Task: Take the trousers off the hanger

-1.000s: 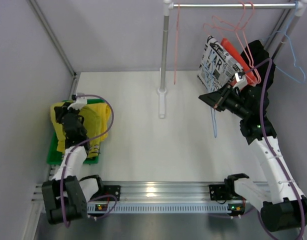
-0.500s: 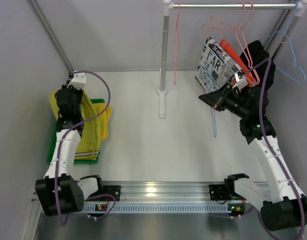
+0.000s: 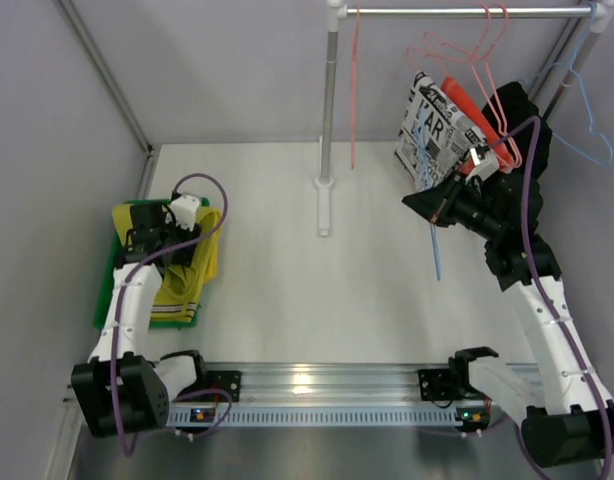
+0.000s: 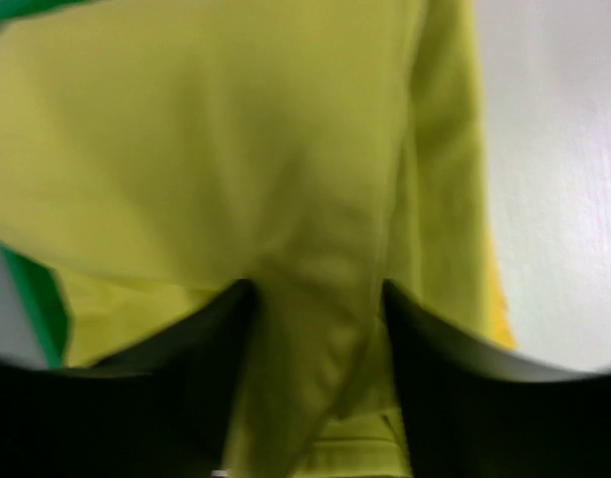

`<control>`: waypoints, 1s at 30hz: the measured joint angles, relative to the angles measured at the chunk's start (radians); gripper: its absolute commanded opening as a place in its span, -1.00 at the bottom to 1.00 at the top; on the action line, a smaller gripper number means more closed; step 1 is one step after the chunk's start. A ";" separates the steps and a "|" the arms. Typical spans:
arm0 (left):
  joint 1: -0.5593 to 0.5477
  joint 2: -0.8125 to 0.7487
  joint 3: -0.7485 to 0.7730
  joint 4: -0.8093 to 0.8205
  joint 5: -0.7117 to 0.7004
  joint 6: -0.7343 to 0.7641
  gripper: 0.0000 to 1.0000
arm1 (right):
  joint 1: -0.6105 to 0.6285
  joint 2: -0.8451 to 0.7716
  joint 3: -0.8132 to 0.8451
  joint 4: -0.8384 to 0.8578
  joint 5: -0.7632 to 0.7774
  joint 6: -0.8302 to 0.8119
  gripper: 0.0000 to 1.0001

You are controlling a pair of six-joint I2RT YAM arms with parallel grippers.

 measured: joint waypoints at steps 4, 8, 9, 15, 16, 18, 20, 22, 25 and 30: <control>0.000 0.001 0.024 -0.113 0.115 0.000 0.98 | 0.002 0.000 0.055 -0.066 0.012 -0.062 -1.00; 0.003 0.019 0.160 -0.266 0.216 -0.010 0.98 | 0.003 0.002 0.126 -0.143 0.024 -0.122 -1.00; 0.003 0.020 0.209 -0.309 0.249 -0.016 0.98 | 0.003 0.003 0.143 -0.158 0.025 -0.134 -1.00; 0.003 -0.005 0.534 -0.417 0.426 -0.089 0.98 | 0.003 0.023 0.225 -0.238 0.026 -0.177 -1.00; 0.003 -0.013 0.575 -0.419 0.448 -0.105 0.98 | 0.004 0.032 0.237 -0.248 0.026 -0.177 -1.00; 0.003 -0.023 0.645 -0.428 0.494 -0.131 0.98 | 0.004 0.064 0.274 -0.270 0.026 -0.177 -1.00; 0.002 -0.030 0.682 -0.430 0.531 -0.152 0.98 | 0.004 0.099 0.303 -0.272 0.026 -0.172 -1.00; 0.003 -0.039 0.689 -0.430 0.555 -0.173 0.98 | 0.004 0.126 0.312 -0.269 0.025 -0.155 -1.00; 0.003 -0.052 0.671 -0.420 0.577 -0.206 0.98 | 0.004 0.162 0.315 -0.248 0.003 -0.086 -1.00; 0.002 -0.111 0.599 -0.363 0.576 -0.272 0.98 | 0.006 0.267 0.360 -0.134 -0.053 0.060 -1.00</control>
